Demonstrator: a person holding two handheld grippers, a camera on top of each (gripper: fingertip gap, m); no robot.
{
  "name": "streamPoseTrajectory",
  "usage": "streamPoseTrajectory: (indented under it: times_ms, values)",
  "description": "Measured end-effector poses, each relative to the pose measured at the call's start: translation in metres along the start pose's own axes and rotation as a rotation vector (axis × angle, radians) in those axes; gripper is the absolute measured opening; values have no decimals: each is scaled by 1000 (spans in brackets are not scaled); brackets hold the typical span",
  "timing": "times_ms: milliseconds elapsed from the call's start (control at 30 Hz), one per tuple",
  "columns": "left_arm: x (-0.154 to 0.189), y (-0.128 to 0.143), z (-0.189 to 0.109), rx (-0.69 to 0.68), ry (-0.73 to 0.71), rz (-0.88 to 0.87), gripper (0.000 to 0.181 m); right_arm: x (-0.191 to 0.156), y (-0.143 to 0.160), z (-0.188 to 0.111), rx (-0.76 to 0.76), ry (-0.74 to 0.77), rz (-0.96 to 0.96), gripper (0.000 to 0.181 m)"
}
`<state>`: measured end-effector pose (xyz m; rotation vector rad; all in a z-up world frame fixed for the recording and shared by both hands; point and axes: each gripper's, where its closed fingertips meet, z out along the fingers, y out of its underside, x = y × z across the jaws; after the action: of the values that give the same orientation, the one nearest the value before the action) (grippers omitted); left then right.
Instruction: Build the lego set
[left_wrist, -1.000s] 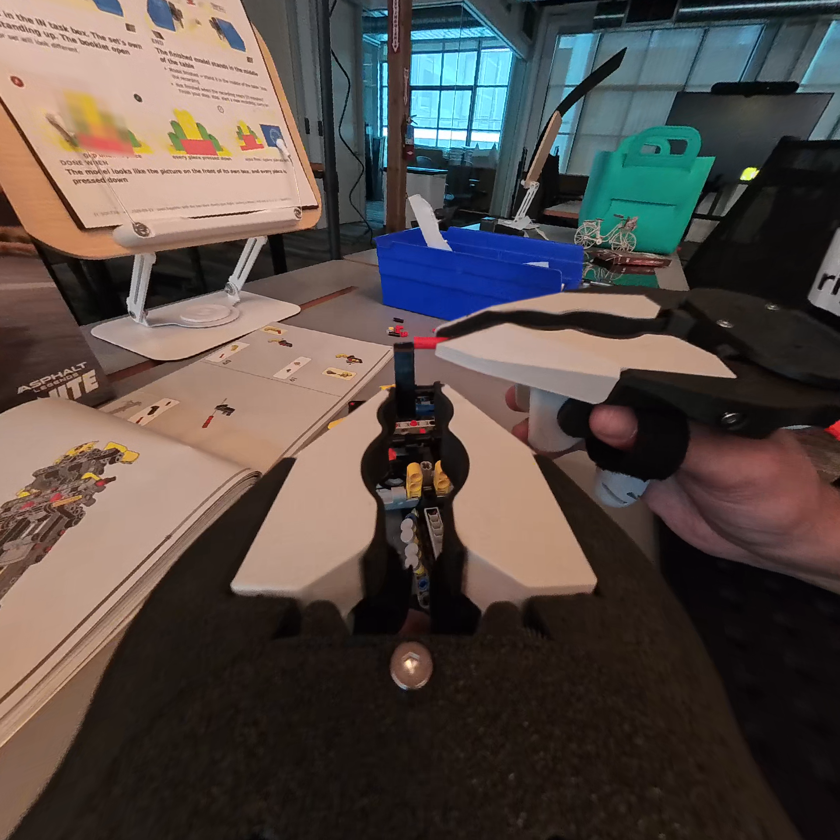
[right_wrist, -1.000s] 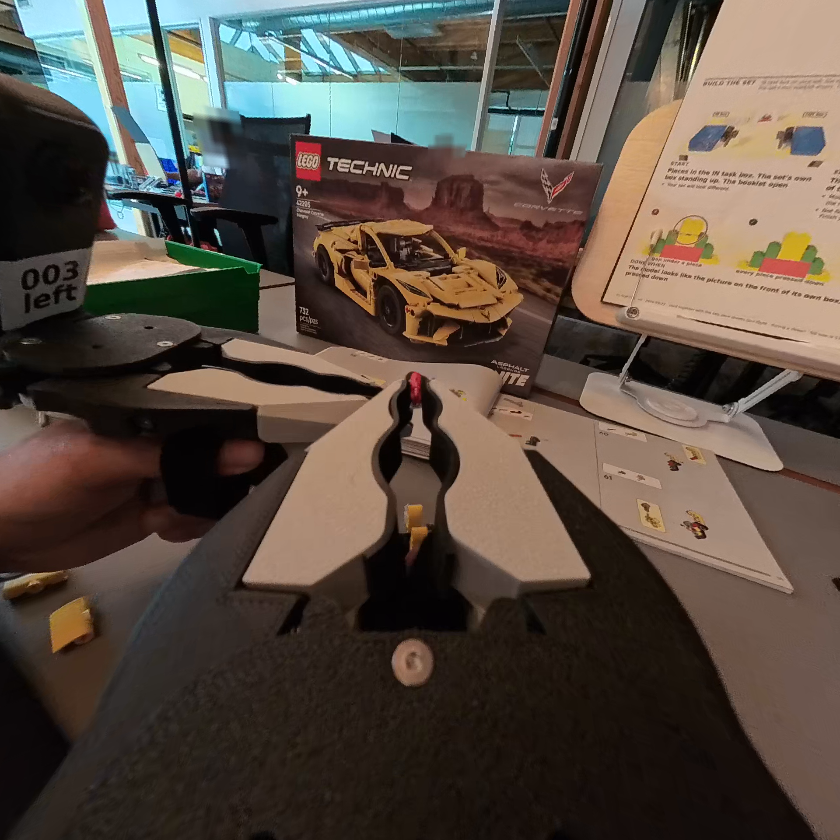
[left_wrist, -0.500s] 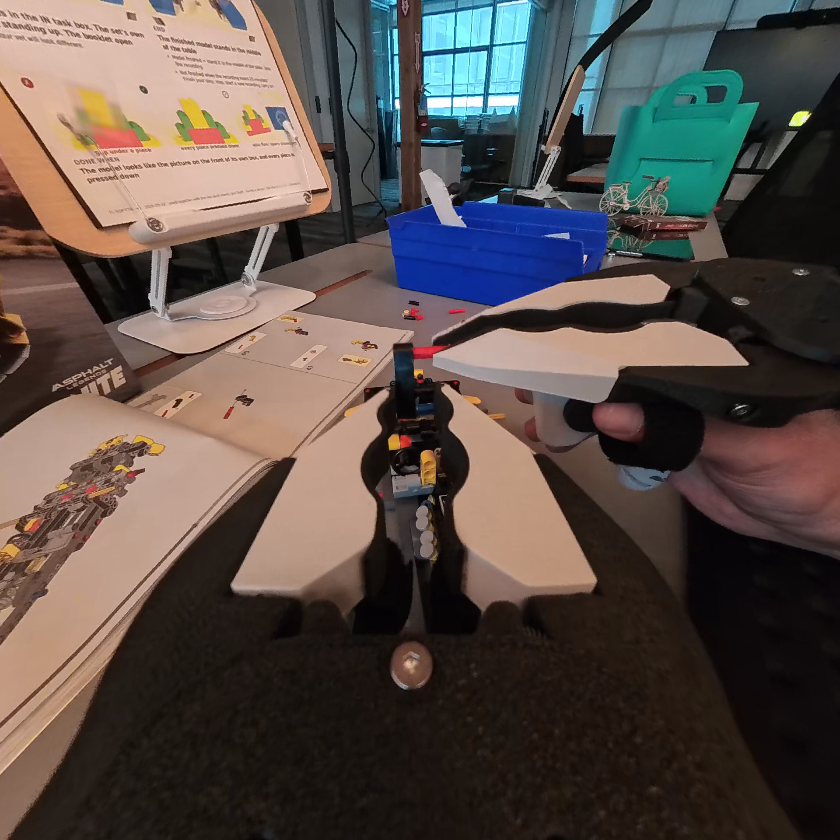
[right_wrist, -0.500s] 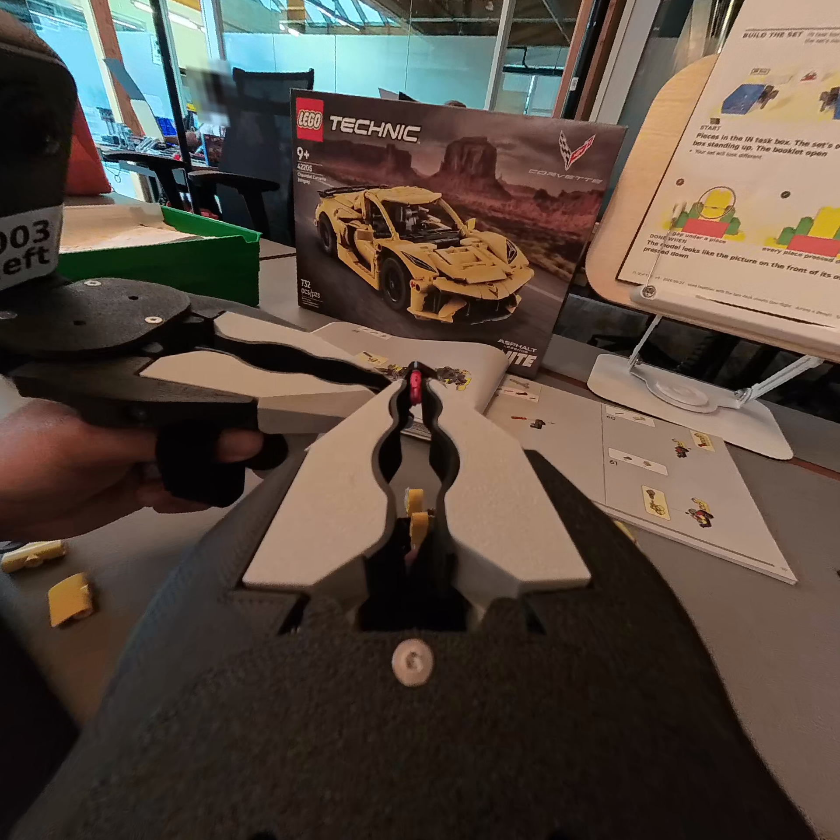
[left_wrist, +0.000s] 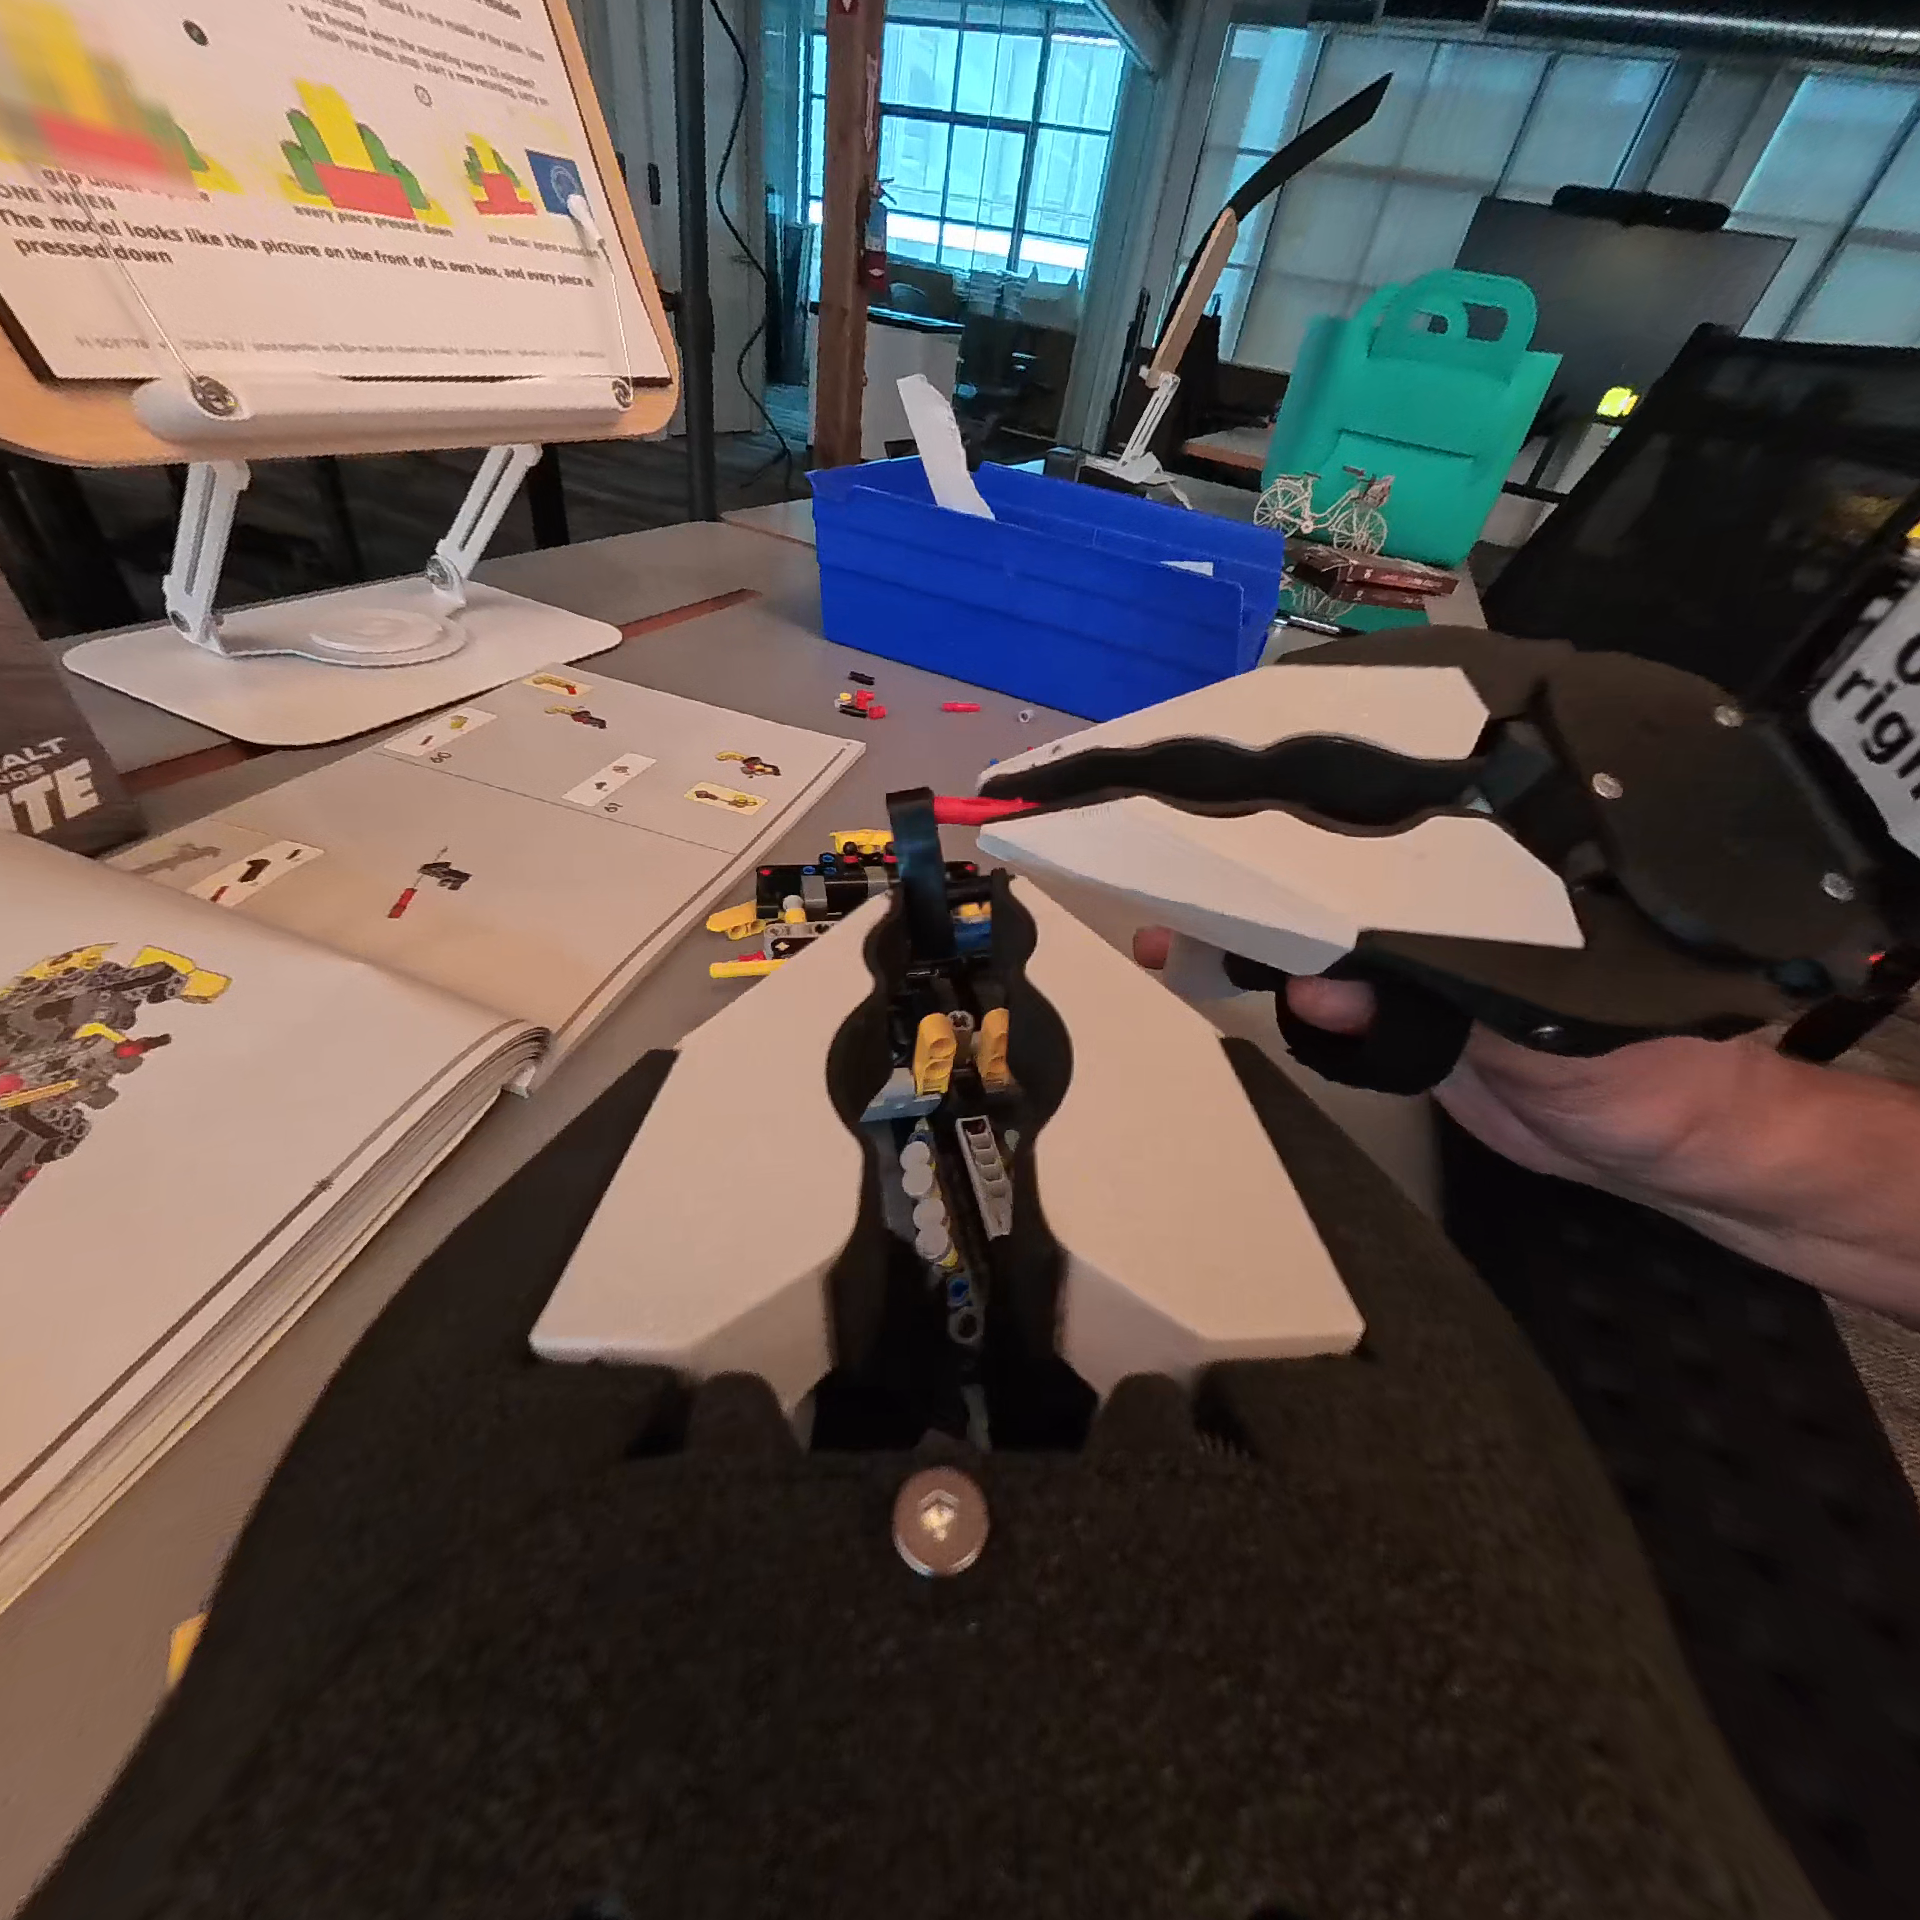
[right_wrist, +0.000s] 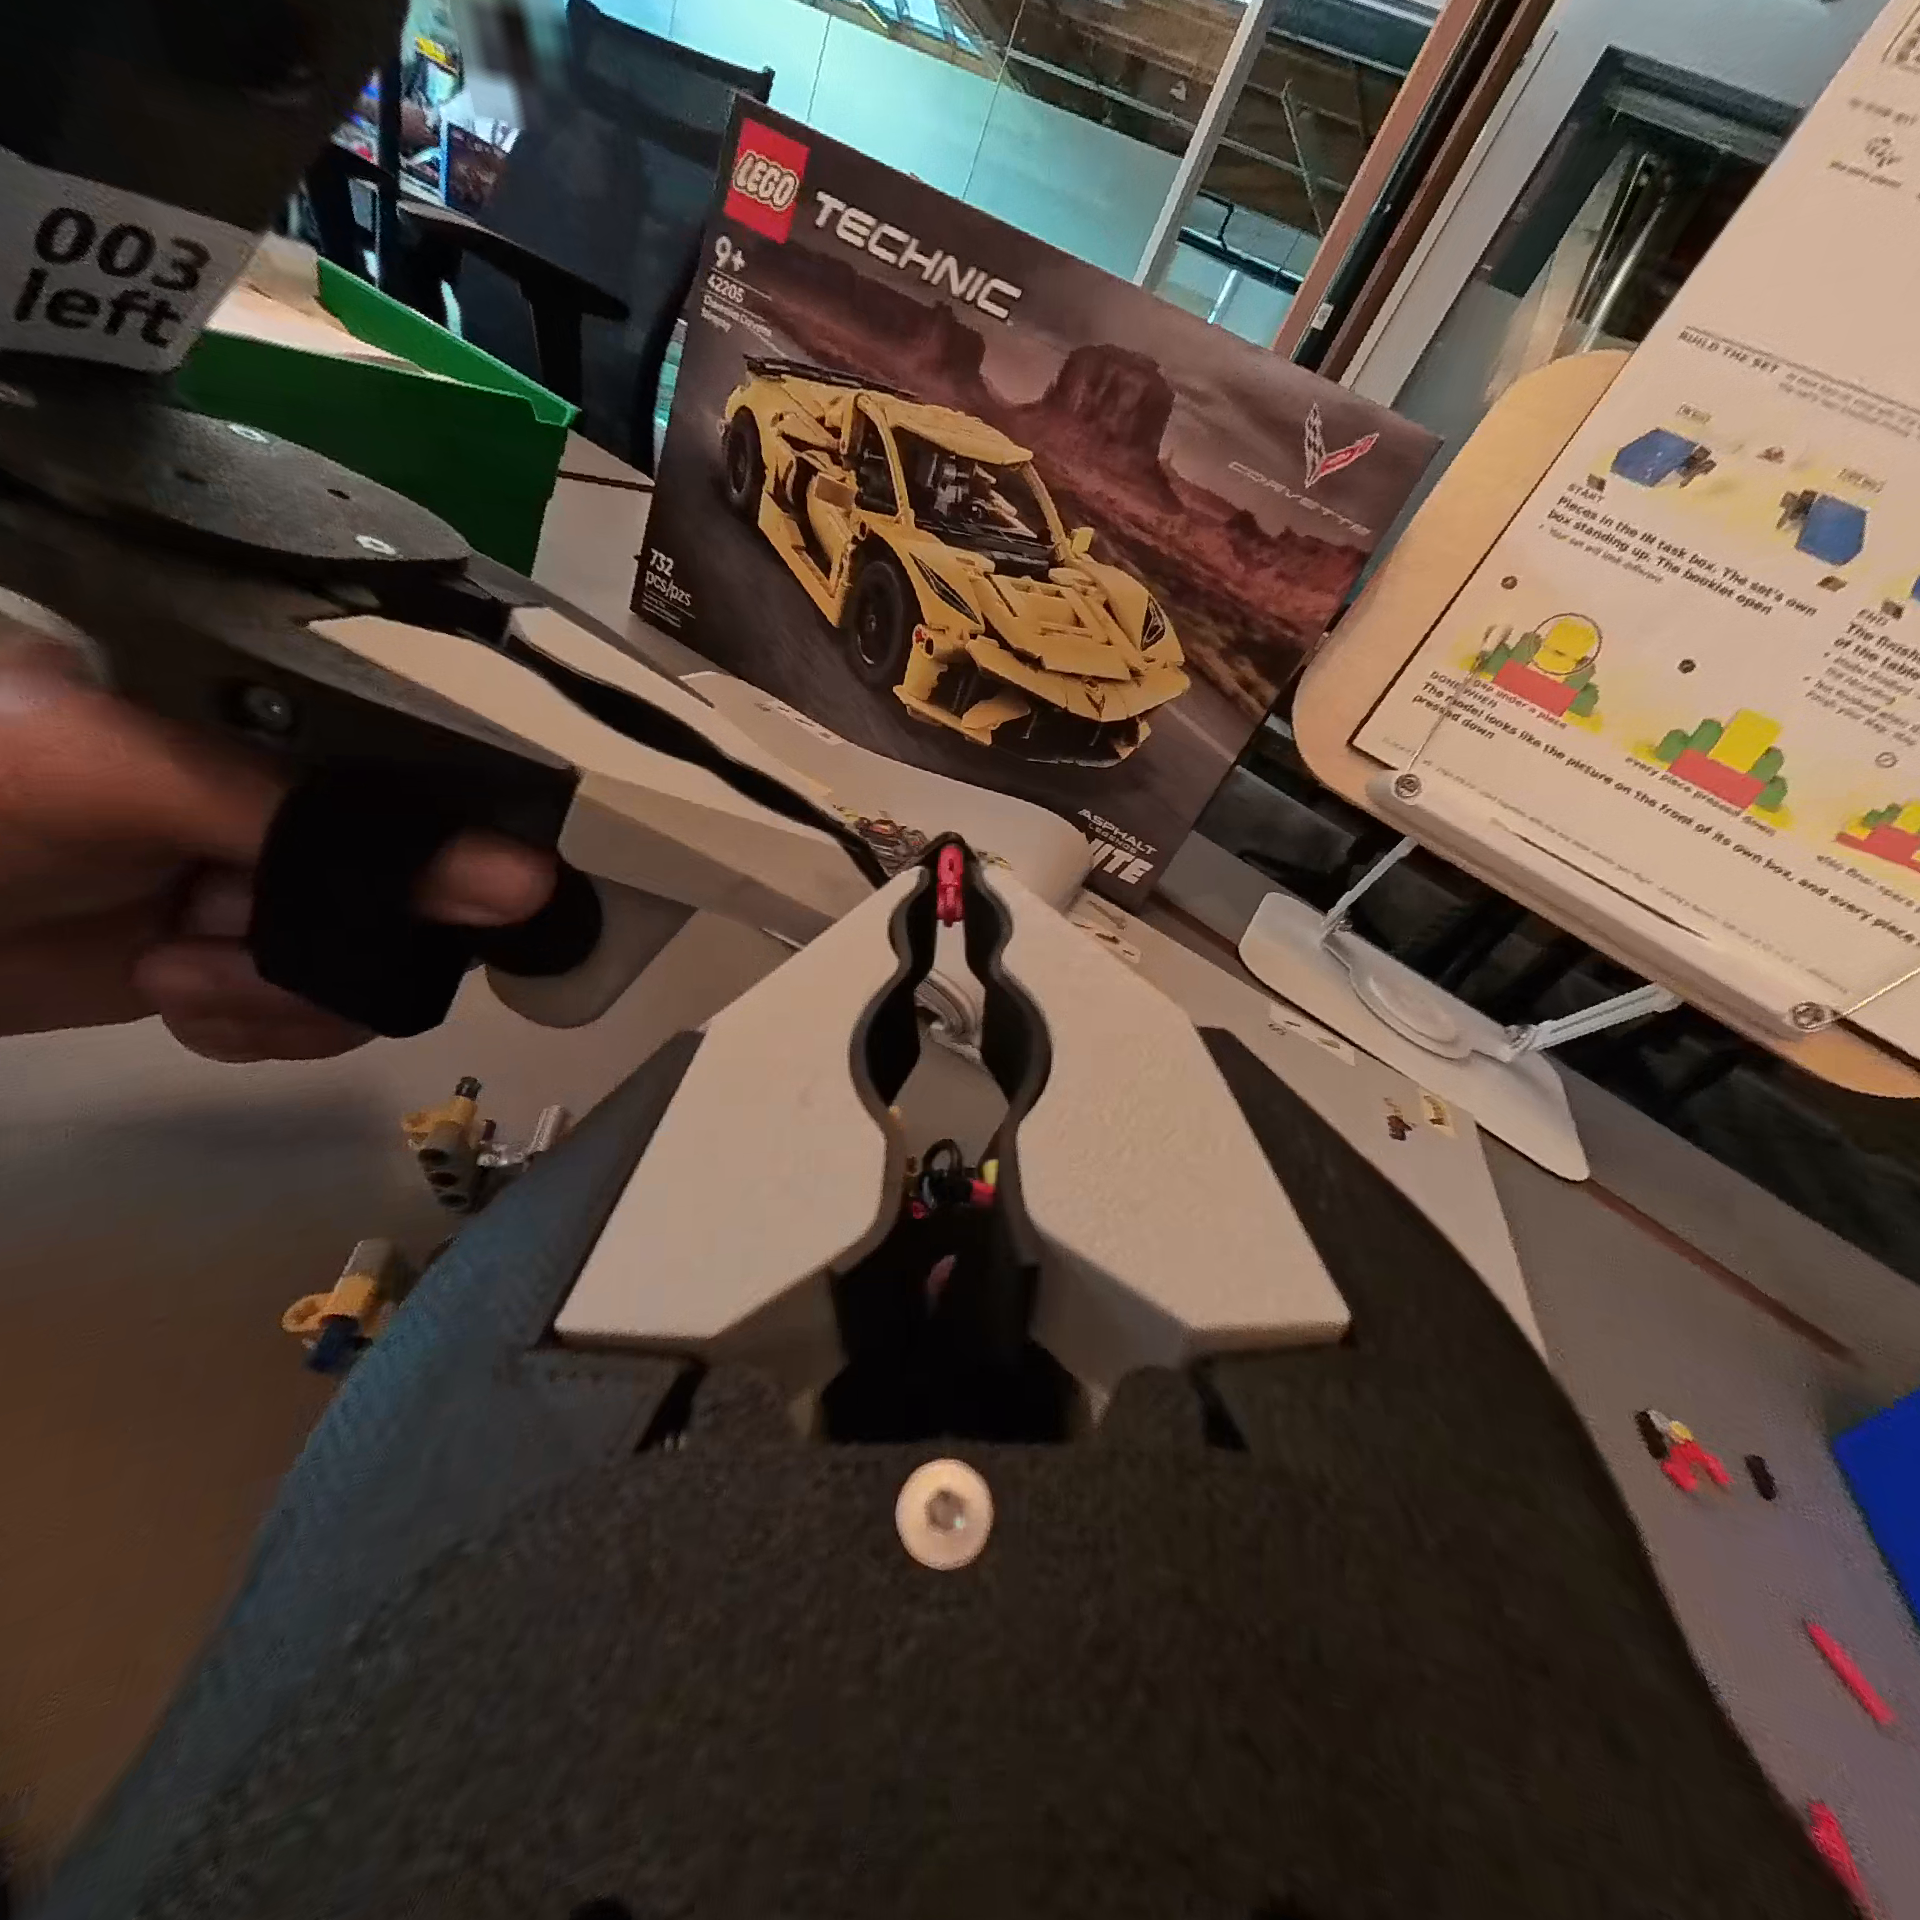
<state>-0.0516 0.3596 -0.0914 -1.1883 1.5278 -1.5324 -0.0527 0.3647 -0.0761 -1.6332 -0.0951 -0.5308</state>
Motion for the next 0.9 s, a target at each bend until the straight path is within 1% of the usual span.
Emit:
streamPoseTrajectory:
  times_ms: [67, 167, 233, 300, 367, 433, 500, 633, 733, 800, 900]
  values:
    - [-1, 2, 0, -12, -24, 49, 16, -1, 1, 1, -8, 2, -9, 4]
    - [-3, 3, 0, -38, -93, 201, 16, -1, 1, 1, -7, -18, 53, 4]
    - [-4, 4, 0, -52, -108, 238, 16, -2, 3, 1, -12, -27, 61, 4]
    - [-4, 5, 0, -57, -106, 244, 16, -2, 5, 1, -23, -27, 38, 4]
    - [-4, 4, -1, -52, -113, 268, 15, -2, 5, 2, -35, -5, -47, 4]
    - [-5, 2, -2, -47, -147, 336, 16, -2, 3, 2, -32, -3, -39, 4]
    - [-5, -1, -4, -34, -165, 358, 16, -2, 2, 3, -12, -40, 88, 4]
    - [-2, -5, -3, 4, -150, 315, 15, -3, 3, 5, 13, -127, 365, 3]
    - [-2, -8, -4, 11, -177, 358, 16, -3, 0, 5, 47, -182, 532, 3]
    - [-3, -6, -3, -12, -197, 404, 16, -3, 2, 6, 30, -175, 505, 3]
    - [-10, -2, -5, -76, -275, 601, 16, -4, 6, 6, -19, -123, 321, 3]
